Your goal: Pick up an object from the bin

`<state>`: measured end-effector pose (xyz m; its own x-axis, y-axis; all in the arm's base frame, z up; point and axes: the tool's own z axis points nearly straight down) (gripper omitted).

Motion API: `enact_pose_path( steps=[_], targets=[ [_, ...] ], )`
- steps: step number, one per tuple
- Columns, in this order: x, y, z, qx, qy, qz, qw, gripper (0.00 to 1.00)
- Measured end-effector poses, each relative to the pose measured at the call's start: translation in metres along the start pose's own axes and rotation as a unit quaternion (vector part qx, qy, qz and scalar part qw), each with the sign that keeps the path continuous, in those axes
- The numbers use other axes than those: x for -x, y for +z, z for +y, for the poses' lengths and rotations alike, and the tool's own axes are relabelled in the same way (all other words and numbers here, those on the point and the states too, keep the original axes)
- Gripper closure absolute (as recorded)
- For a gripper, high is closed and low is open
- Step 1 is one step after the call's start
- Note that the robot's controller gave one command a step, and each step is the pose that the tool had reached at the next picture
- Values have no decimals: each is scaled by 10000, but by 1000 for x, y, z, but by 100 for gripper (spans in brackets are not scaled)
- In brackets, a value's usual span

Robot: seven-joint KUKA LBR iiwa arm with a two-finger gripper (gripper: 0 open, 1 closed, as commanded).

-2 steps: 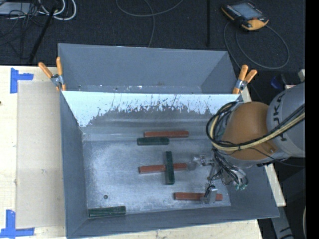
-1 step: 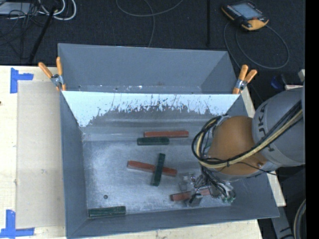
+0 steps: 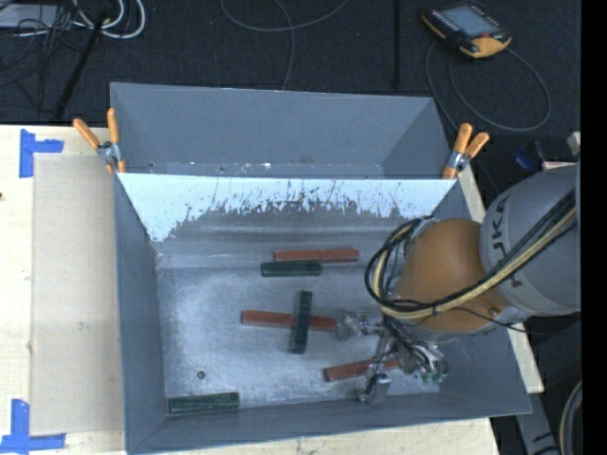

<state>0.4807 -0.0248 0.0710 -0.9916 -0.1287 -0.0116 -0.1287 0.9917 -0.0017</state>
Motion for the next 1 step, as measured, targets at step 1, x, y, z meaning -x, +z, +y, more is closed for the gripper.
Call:
enact_pose_path(
  steps=[1],
  targets=[
    [-3, 1, 0, 8, -18, 61, 10000, 100]
  ],
)
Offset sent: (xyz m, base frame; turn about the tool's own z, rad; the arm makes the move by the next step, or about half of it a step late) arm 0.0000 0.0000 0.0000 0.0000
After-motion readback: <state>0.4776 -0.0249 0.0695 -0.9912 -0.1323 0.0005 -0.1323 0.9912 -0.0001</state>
